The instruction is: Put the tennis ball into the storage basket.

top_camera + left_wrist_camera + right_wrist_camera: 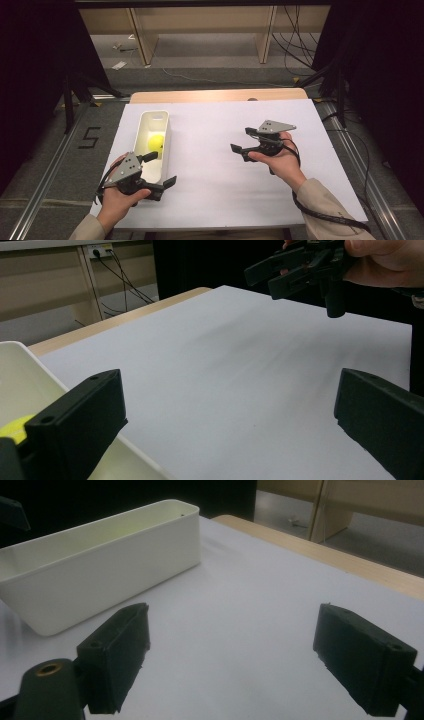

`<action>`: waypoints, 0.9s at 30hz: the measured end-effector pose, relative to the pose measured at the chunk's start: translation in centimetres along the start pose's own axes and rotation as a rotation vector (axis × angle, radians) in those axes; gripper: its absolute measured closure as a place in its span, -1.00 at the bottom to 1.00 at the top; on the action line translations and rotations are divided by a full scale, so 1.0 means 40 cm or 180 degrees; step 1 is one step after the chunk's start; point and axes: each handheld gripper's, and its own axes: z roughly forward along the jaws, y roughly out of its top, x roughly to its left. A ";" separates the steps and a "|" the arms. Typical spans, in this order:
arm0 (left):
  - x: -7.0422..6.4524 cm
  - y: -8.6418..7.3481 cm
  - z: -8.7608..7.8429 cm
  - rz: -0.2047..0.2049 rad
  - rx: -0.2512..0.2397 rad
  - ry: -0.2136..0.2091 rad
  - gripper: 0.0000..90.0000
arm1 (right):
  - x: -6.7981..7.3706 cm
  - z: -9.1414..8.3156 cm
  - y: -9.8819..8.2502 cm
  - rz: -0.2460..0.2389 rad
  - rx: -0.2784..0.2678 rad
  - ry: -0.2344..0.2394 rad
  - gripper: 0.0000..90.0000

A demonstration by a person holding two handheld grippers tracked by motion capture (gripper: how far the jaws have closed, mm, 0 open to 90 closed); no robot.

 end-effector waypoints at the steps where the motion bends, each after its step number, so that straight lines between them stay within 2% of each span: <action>1: 0.000 0.000 0.000 0.0001 0.0000 -0.0001 -1.00 | -0.002 -0.006 -0.003 0.0008 0.0004 -0.0011 -0.65; 27: 0.001 -0.001 0.000 0.0008 0.0009 0.0002 -1.00 | -0.034 -0.112 -0.071 0.0123 0.0004 -0.0218 -0.65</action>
